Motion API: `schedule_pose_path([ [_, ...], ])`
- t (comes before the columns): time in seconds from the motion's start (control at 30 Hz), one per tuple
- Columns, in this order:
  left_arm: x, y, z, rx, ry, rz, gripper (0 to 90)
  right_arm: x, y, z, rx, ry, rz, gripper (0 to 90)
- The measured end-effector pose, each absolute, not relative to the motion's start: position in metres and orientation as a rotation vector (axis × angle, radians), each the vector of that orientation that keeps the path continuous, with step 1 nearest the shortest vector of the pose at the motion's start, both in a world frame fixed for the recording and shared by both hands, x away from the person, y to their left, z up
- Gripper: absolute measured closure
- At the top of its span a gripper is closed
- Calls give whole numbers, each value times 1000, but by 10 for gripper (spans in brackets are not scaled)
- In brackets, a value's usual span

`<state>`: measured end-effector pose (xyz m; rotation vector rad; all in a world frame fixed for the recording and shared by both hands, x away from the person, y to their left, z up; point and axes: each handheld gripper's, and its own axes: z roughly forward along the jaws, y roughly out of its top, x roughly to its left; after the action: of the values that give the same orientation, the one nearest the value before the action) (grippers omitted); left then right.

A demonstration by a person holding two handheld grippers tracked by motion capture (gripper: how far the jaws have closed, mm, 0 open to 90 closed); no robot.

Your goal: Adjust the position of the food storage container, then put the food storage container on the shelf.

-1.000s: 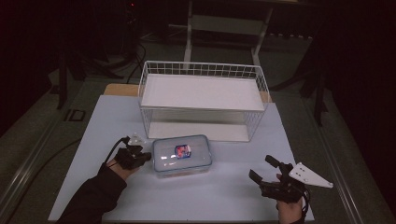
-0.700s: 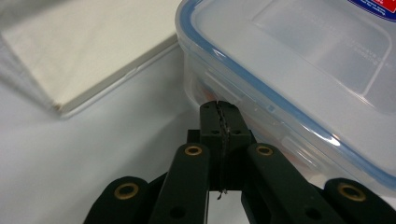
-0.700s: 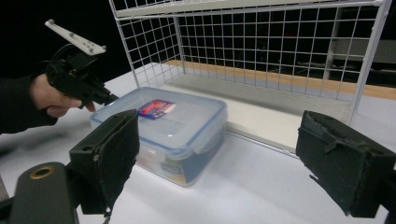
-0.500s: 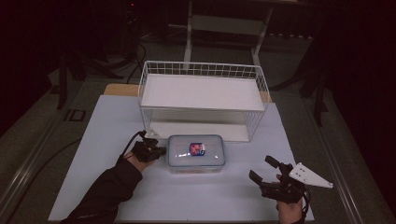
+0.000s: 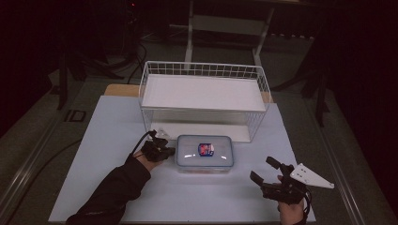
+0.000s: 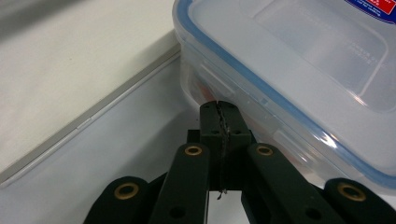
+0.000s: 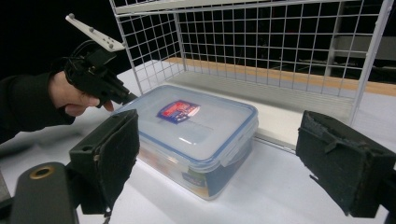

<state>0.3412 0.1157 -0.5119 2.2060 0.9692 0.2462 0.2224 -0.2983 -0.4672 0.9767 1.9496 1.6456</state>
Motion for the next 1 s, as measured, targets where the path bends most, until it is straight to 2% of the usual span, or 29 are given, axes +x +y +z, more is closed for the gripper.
schedule_pose_path([
  [0.1,338,118,-509,2216,958,273,892,223,-298,-467,976,1949,1640,132],
  [0.13,336,120,-507,2210,959,273,855,222,-298,-467,970,1950,1630,132],
  [0.3,318,135,-483,2145,964,317,580,221,-294,-466,942,1971,1561,132],
  [0.33,318,135,-483,2145,964,317,491,221,-294,-466,942,1971,1561,132],
  [0.37,315,138,-478,2123,961,300,491,221,-292,-466,931,1985,1555,126],
  [0.47,307,142,-462,2042,937,263,354,222,-289,-465,896,2024,1551,123],
  [0.57,300,139,-448,1993,867,211,150,224,-283,-462,894,2035,1563,110],
  [0.67,300,128,-439,1994,830,174,54,226,-277,-459,890,2034,1554,110],
  [0.73,305,123,-437,1976,839,135,15,229,-274,-457,879,2041,1548,109],
  [0.97,330,115,-452,1917,939,15,15,238,-271,-449,882,1973,1470,110],
  [1.0,333,116,-456,1905,962,-5,17,240,-272,-449,889,1965,1459,138],
])
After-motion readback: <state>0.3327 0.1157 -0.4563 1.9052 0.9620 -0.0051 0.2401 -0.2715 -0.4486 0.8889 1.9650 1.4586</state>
